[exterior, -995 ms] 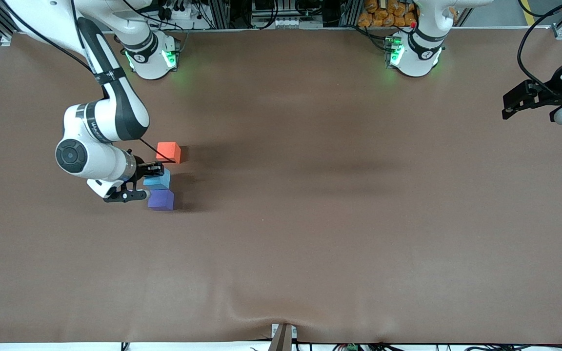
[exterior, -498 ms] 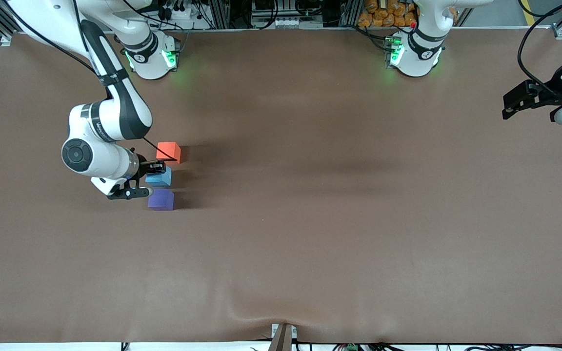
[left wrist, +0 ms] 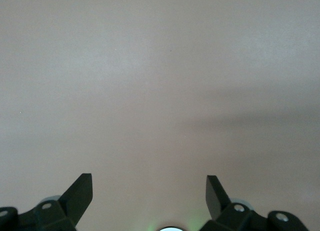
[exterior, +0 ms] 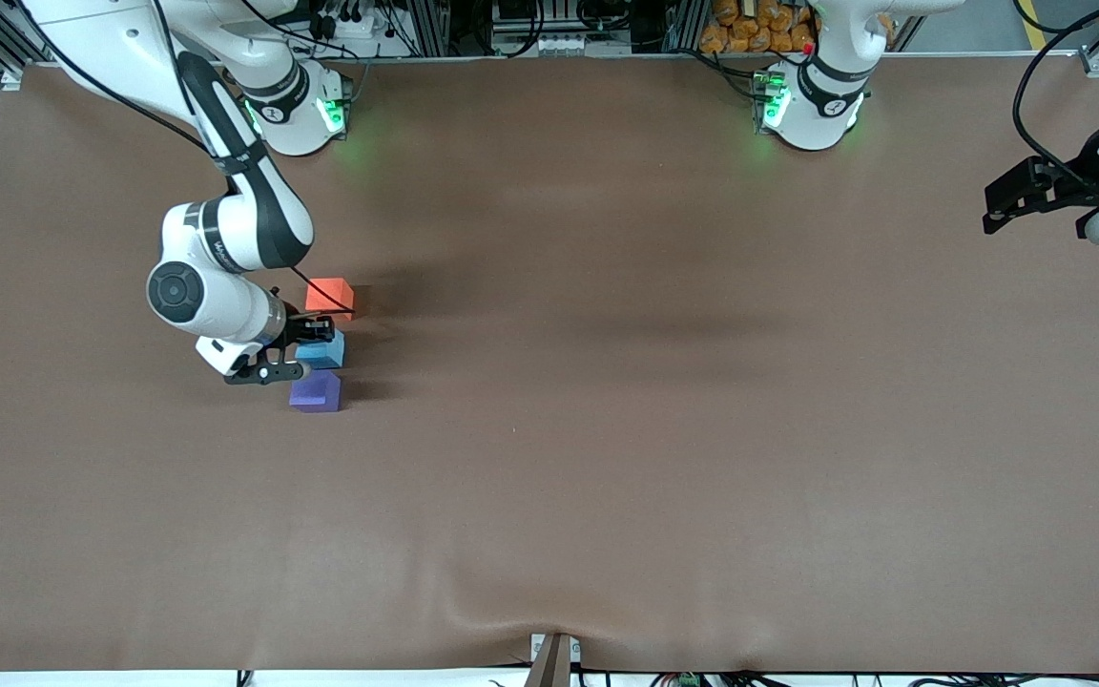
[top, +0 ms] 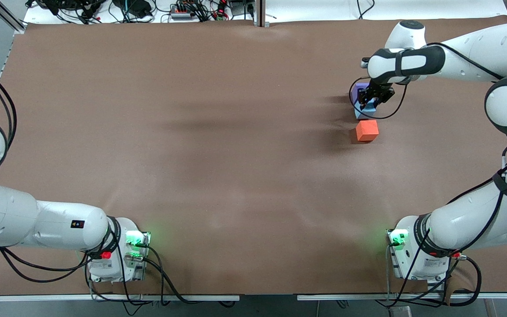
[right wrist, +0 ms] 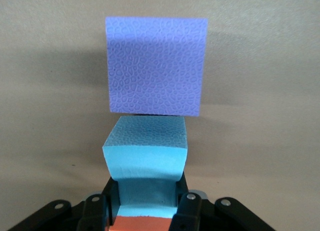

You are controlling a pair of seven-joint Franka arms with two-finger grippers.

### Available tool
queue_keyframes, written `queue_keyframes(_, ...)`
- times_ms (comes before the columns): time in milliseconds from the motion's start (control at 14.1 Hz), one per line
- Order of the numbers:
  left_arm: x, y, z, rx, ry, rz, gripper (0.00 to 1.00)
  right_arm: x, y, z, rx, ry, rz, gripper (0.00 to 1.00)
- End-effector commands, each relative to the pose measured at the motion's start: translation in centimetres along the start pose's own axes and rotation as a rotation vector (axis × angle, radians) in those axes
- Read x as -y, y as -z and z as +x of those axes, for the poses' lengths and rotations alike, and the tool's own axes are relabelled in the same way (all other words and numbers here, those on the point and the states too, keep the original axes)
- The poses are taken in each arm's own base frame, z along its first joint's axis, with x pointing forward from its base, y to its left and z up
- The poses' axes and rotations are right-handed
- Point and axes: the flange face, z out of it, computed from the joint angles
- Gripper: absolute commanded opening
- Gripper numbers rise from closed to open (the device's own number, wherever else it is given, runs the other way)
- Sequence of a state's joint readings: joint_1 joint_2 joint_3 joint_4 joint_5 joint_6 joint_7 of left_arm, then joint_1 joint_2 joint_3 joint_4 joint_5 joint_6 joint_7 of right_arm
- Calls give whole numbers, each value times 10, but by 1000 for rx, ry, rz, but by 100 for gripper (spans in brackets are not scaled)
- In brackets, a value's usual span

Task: Place blue block between orange and purple blocks
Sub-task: 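Lower the cube between the orange and purple cubes and open the right gripper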

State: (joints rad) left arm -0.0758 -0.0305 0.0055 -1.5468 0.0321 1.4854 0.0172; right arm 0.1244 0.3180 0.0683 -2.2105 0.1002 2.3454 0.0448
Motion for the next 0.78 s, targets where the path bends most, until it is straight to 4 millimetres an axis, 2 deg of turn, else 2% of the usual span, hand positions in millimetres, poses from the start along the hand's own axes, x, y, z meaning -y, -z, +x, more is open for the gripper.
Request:
queue_keyframes(0,0,3,-3,6,15,-18,100,-3,-8,-2,-19,11,4,0)
queue_keyframes(142,1,2,-2,7,15,-18,100,-6,-12,-2,-10,3,5,0)
queue_keyframes(213,1,2,-2,7,17,-18,100,-7,-15,-2,-4,-8,5,9)
queue_keyframes(284,2,2,-2,7,18,-19,100,-9,-16,-2,1,-14,6,86)
queue_keyframes(355,2,2,-2,7,18,-19,100,-12,-12,-1,6,-26,9,100)
queue_keyframes(427,2,2,-2,7,17,-19,100,-10,-1,-2,26,-21,9,100)
queue_keyframes(569,2,2,-2,7,17,-19,100,-3,61,13,51,-11,19,100)
queue_keyframes(711,2,2,-2,7,17,-19,100,-1,136,39,33,-2,34,100)
